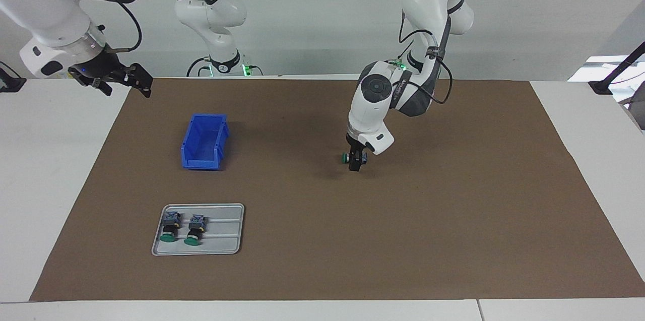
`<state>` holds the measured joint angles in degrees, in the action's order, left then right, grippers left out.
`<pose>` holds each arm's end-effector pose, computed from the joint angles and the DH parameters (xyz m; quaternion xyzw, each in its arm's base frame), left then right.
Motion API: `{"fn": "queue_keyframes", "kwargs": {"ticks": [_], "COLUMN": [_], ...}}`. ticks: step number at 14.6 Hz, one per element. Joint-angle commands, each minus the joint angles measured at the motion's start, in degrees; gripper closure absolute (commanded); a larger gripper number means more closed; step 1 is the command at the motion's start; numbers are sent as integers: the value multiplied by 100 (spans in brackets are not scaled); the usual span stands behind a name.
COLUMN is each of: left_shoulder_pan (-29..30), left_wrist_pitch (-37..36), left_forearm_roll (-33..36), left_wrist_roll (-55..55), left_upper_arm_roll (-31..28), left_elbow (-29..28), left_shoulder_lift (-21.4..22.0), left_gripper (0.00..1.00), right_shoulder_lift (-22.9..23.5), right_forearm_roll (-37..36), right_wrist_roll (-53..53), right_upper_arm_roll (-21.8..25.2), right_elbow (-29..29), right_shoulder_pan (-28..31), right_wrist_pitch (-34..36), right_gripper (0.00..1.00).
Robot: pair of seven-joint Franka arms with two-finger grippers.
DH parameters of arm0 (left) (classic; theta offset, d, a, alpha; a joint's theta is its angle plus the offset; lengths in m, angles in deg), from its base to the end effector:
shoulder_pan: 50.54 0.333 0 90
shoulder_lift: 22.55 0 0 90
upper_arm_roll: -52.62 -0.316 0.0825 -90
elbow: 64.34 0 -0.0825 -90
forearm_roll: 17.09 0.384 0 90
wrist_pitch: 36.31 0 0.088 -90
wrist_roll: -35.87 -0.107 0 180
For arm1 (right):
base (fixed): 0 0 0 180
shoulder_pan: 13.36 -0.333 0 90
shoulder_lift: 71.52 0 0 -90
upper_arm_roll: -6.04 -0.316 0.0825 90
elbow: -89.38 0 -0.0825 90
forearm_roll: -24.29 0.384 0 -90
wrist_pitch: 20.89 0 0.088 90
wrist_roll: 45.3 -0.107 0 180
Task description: Place and press button with both arms
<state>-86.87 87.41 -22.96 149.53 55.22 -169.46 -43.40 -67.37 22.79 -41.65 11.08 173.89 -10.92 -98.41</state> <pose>0.4907 -0.3993 0.3302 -0.7747 -0.6300 0.0533 0.0072 0.5478 -0.0733 0.6119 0.9945 -0.0350 -0.0980 0.0067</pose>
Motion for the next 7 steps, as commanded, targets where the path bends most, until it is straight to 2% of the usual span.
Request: {"fn": "queue_keyframes", "kwargs": {"ticks": [1,5,7], "left_shoulder_pan": [-120,-207,-217], "left_wrist_pitch": [257,371,468], "left_forearm_roll": [77,77,77], "left_wrist_roll": [148,209,244], "left_upper_arm_roll": [-94,-94,-94], "left_elbow": [-43,-96,-166], "left_shoulder_lift": [-130,-191,-244], "left_gripper": [1,10,26], "right_shoulder_lift": [-169,-169,-169], "right_forearm_roll": [-26,-26,-26], "right_wrist_roll": [118,118,118], "right_upper_arm_roll": [-12,-12,-12], "right_elbow": [206,206,206], "right_shoulder_pan": [19,19,19], "right_wrist_pitch": [-70,-70,-70], "right_gripper": [1,1,1]}}
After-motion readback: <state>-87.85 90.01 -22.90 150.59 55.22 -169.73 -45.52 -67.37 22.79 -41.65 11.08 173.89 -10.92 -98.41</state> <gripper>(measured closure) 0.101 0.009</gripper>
